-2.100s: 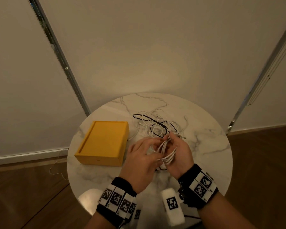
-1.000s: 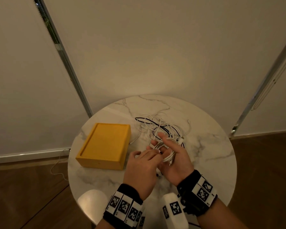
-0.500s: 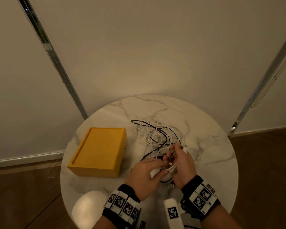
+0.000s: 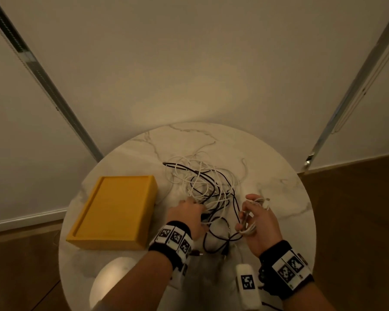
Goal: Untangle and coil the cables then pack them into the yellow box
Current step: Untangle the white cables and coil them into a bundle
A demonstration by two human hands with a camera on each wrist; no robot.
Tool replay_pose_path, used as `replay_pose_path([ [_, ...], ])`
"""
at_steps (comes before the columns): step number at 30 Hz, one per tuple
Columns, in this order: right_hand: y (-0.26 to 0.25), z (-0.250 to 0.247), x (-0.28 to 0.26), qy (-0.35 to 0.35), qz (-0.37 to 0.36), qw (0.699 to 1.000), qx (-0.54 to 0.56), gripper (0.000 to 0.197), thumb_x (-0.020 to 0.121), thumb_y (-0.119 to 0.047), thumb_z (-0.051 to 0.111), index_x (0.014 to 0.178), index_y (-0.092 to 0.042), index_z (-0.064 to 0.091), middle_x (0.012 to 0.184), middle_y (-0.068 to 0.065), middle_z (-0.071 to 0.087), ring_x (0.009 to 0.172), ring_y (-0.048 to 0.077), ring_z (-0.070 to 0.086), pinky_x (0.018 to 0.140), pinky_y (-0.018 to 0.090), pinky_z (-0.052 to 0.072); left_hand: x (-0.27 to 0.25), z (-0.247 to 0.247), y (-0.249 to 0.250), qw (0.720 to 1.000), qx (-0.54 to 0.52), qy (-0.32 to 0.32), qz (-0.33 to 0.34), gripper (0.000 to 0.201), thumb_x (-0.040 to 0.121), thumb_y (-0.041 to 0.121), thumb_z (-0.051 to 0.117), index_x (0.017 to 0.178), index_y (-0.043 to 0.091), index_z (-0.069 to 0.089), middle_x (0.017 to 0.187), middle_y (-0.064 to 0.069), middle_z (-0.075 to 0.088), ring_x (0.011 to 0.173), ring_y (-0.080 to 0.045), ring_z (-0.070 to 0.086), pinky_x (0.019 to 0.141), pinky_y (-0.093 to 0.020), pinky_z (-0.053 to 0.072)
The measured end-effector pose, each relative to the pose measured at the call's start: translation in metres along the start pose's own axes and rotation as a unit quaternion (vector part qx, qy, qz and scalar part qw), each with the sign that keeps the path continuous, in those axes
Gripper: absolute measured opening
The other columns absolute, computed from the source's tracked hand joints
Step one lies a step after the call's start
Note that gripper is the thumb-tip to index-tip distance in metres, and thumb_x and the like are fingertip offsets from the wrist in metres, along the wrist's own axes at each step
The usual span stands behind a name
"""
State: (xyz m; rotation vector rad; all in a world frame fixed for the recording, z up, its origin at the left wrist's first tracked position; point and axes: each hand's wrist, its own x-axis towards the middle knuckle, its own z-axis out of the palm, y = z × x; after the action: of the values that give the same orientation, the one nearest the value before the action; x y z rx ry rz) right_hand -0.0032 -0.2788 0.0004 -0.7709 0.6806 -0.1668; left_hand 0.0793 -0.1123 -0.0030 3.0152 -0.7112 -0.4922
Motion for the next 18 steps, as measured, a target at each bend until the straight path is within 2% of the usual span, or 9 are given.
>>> replay_pose_path([
  [3, 0.001, -0.007, 0.005, -0.026, 0.023, 0.999, -0.043, 0.018, 0.101, -0.007, 0.046, 0.097, -0.02, 0.058, 0.069, 0.003, 0.053, 0.053, 0.016, 0.051, 0.04, 0.021, 0.034, 0.015, -0.002, 0.0, 1.0, 0.008, -0.016, 0.003, 0.041, 0.087, 0.043, 0.066, 0.126, 0.032, 0.059, 0.128, -0.003, 0.055, 0.113, -0.026, 0.058, 0.092, -0.044, 0.053],
  [6, 0.003, -0.012, 0.013, -0.036, 0.029, 0.994, -0.103, 0.017, 0.102, -0.007, 0.045, 0.107, -0.011, 0.06, 0.069, 0.006, 0.056, 0.051, 0.02, 0.051, 0.04, 0.022, 0.033, 0.019, 0.004, -0.001, 1.0, -0.019, -0.004, 0.001, 0.044, 0.089, 0.039, 0.065, 0.129, 0.024, 0.055, 0.131, -0.002, 0.053, 0.114, -0.024, 0.059, 0.093, -0.04, 0.053],
  [10, 0.001, -0.011, 0.015, -0.068, 0.021, 0.975, -0.21, 0.02, 0.102, -0.009, 0.047, 0.116, -0.005, 0.06, 0.073, 0.009, 0.062, 0.053, 0.022, 0.051, 0.04, 0.022, 0.031, 0.019, 0.009, -0.005, 0.998, -0.06, 0.01, -0.001, 0.032, 0.089, 0.04, 0.063, 0.118, 0.026, 0.06, 0.126, 0.002, 0.053, 0.107, -0.021, 0.059, 0.088, -0.035, 0.052],
  [14, -0.003, -0.007, 0.017, -0.104, 0.018, 0.959, -0.261, 0.019, 0.102, -0.012, 0.051, 0.118, -0.007, 0.06, 0.081, 0.011, 0.068, 0.055, 0.021, 0.054, 0.043, 0.023, 0.033, 0.017, 0.001, -0.004, 0.993, -0.114, 0.006, -0.009, 0.011, 0.09, 0.028, 0.061, 0.101, 0.027, 0.063, 0.111, 0.003, 0.061, 0.1, -0.018, 0.06, 0.087, -0.034, 0.052],
  [18, -0.01, -0.002, 0.019, -0.132, -0.004, 0.944, -0.302, 0.022, 0.1, -0.01, 0.058, 0.119, -0.02, 0.059, 0.082, 0.008, 0.073, 0.055, 0.02, 0.056, 0.045, 0.024, 0.034, 0.013, -0.02, 0.0, 0.972, -0.224, 0.07, 0.002, 0.003, 0.093, 0.026, 0.065, 0.095, 0.027, 0.063, 0.093, 0.01, 0.065, 0.084, -0.008, 0.061, 0.076, -0.024, 0.052],
])
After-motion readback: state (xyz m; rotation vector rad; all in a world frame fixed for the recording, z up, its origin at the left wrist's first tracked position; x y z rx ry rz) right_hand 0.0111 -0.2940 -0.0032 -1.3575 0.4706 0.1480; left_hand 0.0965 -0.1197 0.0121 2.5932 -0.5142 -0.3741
